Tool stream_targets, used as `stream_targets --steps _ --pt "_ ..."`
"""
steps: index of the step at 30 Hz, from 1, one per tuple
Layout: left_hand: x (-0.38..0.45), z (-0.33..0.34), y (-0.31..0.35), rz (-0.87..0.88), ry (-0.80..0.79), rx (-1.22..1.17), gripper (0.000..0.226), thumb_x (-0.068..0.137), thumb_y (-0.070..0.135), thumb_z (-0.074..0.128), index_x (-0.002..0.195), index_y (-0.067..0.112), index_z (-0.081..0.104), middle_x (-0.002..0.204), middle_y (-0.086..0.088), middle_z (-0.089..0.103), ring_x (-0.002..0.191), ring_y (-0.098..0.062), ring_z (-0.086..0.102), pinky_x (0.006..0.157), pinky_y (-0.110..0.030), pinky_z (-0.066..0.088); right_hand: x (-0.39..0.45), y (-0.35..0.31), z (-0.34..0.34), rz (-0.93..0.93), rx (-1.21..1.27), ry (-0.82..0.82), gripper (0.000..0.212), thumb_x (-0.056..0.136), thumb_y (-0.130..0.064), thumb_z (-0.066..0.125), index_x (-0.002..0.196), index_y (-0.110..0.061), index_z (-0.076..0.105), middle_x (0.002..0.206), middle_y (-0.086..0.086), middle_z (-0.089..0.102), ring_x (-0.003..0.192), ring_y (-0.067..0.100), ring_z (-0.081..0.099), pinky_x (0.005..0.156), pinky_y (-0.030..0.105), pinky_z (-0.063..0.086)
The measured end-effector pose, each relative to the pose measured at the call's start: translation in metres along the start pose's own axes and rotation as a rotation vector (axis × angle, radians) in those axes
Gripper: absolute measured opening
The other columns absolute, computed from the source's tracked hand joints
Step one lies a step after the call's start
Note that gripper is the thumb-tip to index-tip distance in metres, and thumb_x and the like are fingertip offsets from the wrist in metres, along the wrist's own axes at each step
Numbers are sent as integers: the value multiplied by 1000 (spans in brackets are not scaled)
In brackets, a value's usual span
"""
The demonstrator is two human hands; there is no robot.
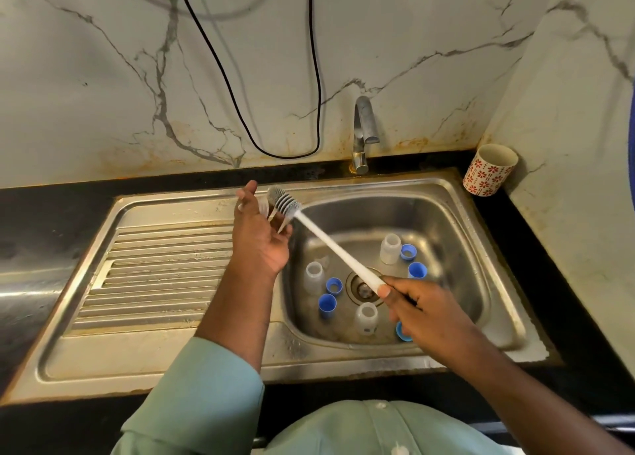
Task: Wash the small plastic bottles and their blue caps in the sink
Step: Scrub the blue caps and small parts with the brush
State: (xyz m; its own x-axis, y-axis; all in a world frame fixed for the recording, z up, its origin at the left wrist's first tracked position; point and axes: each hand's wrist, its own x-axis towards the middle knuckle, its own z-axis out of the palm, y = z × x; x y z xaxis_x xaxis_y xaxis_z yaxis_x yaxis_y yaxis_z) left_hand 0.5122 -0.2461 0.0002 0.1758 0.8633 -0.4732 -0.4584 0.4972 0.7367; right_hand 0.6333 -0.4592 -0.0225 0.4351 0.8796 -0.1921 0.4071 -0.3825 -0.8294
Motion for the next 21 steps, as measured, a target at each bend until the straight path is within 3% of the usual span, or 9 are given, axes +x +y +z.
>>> stream_targets --steps 3,5,7,9,11,13,14,17,21 --pt "2 -3 1 -20 60 52 38 100 56 41 126 36 58 97 2 52 70 -11 42 60 -26 36 -2 -9 -2 7 157 -19 20 100 -30 50 91 -35 67 65 -5 55 57 6 49 59 30 49" --pt "3 -6 -1 -87 16 -11 48 99 59 42 126 24 59 86 3 49 59 -9 37 53 -23 31 -4 -18 -4 -8 209 -97 31 100 -24 51 90 -52 63 70 1 57 59 10 53 59 29 52" --pt "5 -9 -2 -165 -48 -99 49 98 61 39 108 18 61 80 2 48 57 -9 38 53 -23 32 -5 -26 -6 -26 157 -141 33 98 -20 53 103 -53 60 74 -4 63 57 11 56 56 27 54" --pt "7 -11 0 -204 -94 -218 31 100 45 46 92 17 57 72 3 45 53 -9 44 51 -20 37 -8 -32 -7 -34 80 -174 40 98 -20 55 117 -54 53 77 -10 65 56 10 57 53 20 52" --pt "7 -10 2 -197 -99 -268 17 99 23 54 88 11 58 64 2 51 46 -8 54 48 -20 46 -12 -34 -7 -21 70 -202 39 98 -21 55 104 -60 52 79 -2 66 54 11 55 52 19 50" --pt "6 -11 -3 -158 -95 -260 15 99 18 56 103 5 63 67 -3 63 57 -11 64 54 -24 53 -12 -38 -10 32 116 -190 25 97 -22 55 95 -46 63 81 14 64 51 13 51 48 22 47" --pt "5 -12 -6 -130 -100 -235 22 100 19 56 116 5 62 78 -7 68 68 -14 66 59 -26 55 -10 -40 -11 57 133 -187 17 98 -22 55 97 -34 68 82 18 64 49 14 51 46 25 46" --pt "7 -9 -17 -37 -91 -159 37 100 20 55 136 10 52 109 -11 66 91 -20 64 74 -30 56 -3 -47 -12 93 101 -206 19 99 -24 53 102 -14 68 76 10 65 44 16 53 43 30 46" --pt "17 -11 -14 79 -26 -255 41 99 14 56 139 18 47 108 -12 65 101 -25 62 62 -23 56 -8 -60 -23 105 133 -288 26 100 -26 48 113 -12 66 67 3 62 45 20 53 40 28 45"
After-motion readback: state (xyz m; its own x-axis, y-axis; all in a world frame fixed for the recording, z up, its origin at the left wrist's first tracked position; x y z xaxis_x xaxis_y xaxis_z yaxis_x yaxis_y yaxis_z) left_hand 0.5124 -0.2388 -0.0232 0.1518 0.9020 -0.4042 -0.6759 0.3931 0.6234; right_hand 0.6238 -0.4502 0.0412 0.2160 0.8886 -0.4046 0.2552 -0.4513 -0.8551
